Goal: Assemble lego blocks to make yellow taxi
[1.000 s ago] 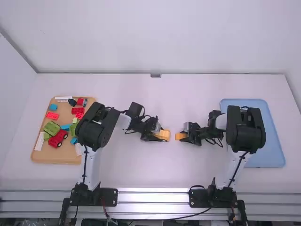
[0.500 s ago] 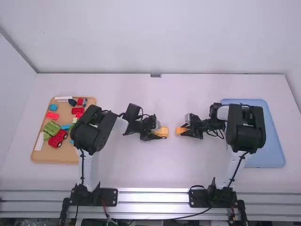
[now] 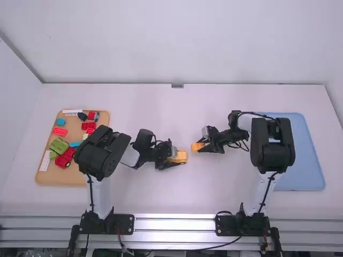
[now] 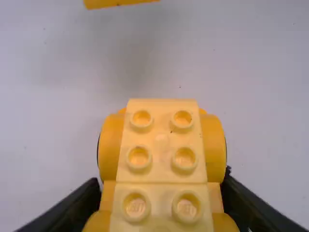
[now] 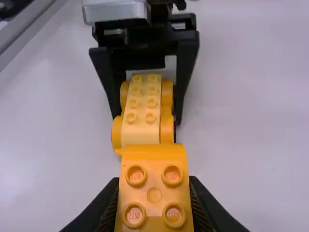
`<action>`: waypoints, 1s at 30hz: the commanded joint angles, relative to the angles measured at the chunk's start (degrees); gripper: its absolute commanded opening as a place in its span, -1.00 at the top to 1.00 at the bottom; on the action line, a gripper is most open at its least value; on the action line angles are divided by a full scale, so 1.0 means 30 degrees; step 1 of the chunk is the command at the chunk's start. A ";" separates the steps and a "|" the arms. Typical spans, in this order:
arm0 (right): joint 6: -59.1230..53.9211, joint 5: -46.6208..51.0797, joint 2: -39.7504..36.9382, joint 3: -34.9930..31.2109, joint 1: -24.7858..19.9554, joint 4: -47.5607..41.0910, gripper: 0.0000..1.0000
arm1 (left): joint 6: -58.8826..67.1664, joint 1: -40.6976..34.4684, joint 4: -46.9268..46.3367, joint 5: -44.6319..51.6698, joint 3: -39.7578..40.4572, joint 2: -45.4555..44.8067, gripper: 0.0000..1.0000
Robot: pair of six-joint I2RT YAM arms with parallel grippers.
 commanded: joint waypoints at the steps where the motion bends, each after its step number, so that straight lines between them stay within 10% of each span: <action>1: 0.0233 -0.0262 0.0255 0.0845 0.0233 -0.0372 0.45 | 0.0685 0.0073 -0.0831 -0.1501 -0.0240 0.0342 -0.47; 19: 0.2871 0.0918 -0.2761 0.0313 0.0612 0.0933 0.50 | 0.0561 0.1800 -0.0685 0.0721 -0.0867 0.0342 -0.78; 30: 1.2276 0.3475 -0.6215 -0.5654 0.2798 1.2298 0.50 | 0.0044 0.1858 0.3701 0.1005 -0.2739 0.0342 -0.84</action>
